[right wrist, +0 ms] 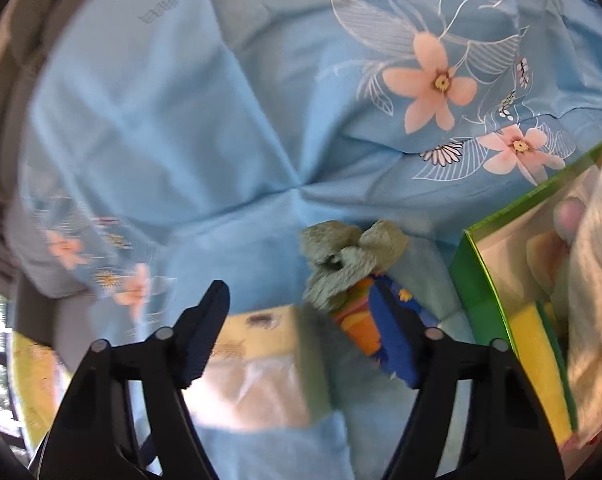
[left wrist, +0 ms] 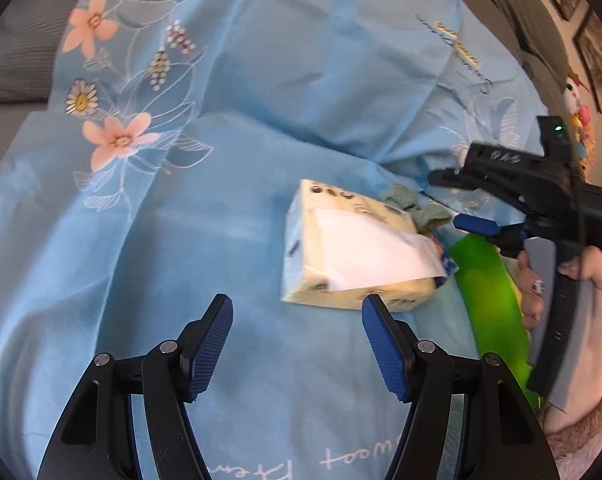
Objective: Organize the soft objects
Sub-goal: 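Move the right gripper to the grey-green knit cloth and grasp it, then lift the knit cloth with the right gripper and carry it over the box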
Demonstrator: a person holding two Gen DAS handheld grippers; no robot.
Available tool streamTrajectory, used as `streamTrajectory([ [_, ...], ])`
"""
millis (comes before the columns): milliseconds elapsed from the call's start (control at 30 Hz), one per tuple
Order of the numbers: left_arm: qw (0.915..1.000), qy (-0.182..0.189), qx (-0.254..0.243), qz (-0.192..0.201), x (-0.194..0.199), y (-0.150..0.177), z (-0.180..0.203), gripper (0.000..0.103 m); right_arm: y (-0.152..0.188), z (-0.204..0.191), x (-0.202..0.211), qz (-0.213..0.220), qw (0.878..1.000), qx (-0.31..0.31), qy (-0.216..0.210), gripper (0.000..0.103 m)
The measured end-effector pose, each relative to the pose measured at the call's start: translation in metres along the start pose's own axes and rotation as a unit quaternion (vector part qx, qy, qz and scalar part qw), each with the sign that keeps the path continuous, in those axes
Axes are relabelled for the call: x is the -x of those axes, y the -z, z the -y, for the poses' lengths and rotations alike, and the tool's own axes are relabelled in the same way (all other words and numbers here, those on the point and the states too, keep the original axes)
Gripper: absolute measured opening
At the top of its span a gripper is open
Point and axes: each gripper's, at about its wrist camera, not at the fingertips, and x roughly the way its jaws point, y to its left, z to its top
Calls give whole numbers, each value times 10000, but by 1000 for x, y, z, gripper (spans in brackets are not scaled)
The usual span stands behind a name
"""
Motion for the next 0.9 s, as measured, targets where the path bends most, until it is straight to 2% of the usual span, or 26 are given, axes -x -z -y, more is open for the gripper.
streamTrajectory([
  [67, 10000, 43, 3, 59, 3, 1, -3, 68, -4, 1, -15, -34, 9994, -21, 335, 61],
  [100, 10000, 23, -2, 87, 4, 1, -4, 68, -5, 4, -20, -60, 9991, -55, 410, 55],
  [167, 9999, -53, -28, 123, 6, 2, -5, 68, -6, 7, -34, -154, 9986, -120, 501, 38],
  [200, 9999, -75, -35, 136, 6, 2, -5, 68, -6, 8, -39, -212, 9981, -81, 577, 21],
  [233, 9999, -86, -23, 144, 7, 2, -6, 68, -6, 8, -42, -223, 9974, -38, 678, 10],
  [300, 9999, -70, 7, 154, 8, 1, -8, 68, -4, 11, -43, -124, 9972, -92, 736, 9],
  [400, 9996, -206, -9, 204, 9, 2, -9, 68, 0, 12, -23, 143, 9987, -131, 469, 7],
  [467, 9995, -224, -43, 203, 9, 4, -7, 68, 7, 9, 5, 349, 9990, -52, 287, 7],
  [600, 9999, 33, -64, 88, 11, 11, -1, 68, 30, 6, 67, 652, 9970, 48, -420, 7],
  [733, 9997, 226, 13, -106, 19, 32, 0, 68, 75, 5, 107, 529, 9919, 164, -1144, 8],
  [900, 9990, 314, 209, -261, 34, 60, -6, 68, 132, 11, 101, 6, 9907, 218, -1340, 9],
])
